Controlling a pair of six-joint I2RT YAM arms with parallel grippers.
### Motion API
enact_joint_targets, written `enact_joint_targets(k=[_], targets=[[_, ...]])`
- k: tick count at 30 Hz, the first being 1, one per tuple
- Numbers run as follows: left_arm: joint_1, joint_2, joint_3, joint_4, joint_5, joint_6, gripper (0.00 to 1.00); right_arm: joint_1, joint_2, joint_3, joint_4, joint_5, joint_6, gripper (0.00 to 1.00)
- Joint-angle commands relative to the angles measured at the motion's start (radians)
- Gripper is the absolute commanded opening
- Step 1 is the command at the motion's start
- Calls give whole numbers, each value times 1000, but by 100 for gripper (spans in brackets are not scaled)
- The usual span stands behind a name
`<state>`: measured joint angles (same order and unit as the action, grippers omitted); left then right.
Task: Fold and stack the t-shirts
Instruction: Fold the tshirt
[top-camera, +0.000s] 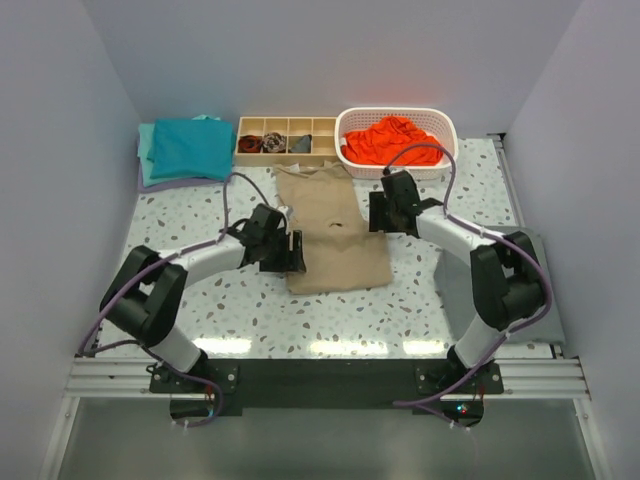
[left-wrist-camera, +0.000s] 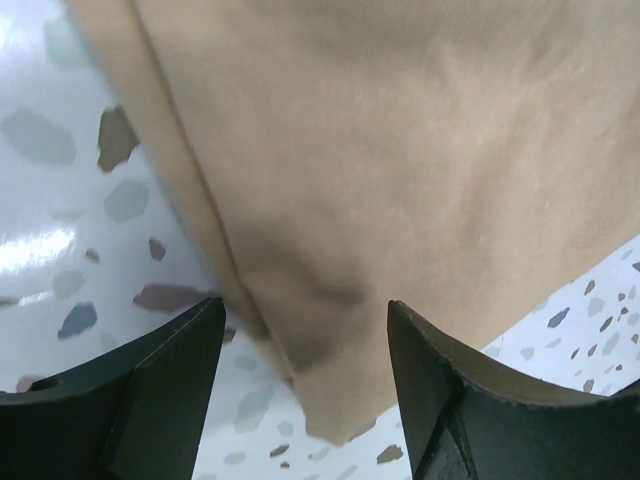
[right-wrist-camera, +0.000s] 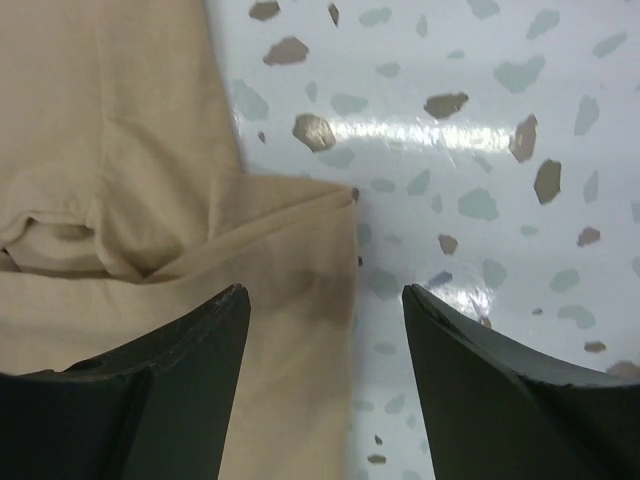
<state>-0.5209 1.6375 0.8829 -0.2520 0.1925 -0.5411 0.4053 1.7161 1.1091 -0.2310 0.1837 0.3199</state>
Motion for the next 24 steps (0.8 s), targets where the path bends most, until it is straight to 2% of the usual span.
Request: enact_joint_targets(k=[1, 5, 9, 16, 24], targets=[[-8, -142, -123, -12, -44, -43, 72, -2, -119, -24, -185, 14, 10, 70], [-10, -266, -246, 39, -31, -69, 74, -14, -194, -83, -237, -120, 24, 72], [-10, -298, -361, 160, 44, -109, 75, -17, -234, -141, -249, -228, 48, 73], [-10, -286, -423, 400, 116, -160, 75, -78, -260, -296, -173, -355, 103, 73], [-10, -275, -487, 500, 137, -204, 72, -154, -225, -362, -81, -512, 100, 73]])
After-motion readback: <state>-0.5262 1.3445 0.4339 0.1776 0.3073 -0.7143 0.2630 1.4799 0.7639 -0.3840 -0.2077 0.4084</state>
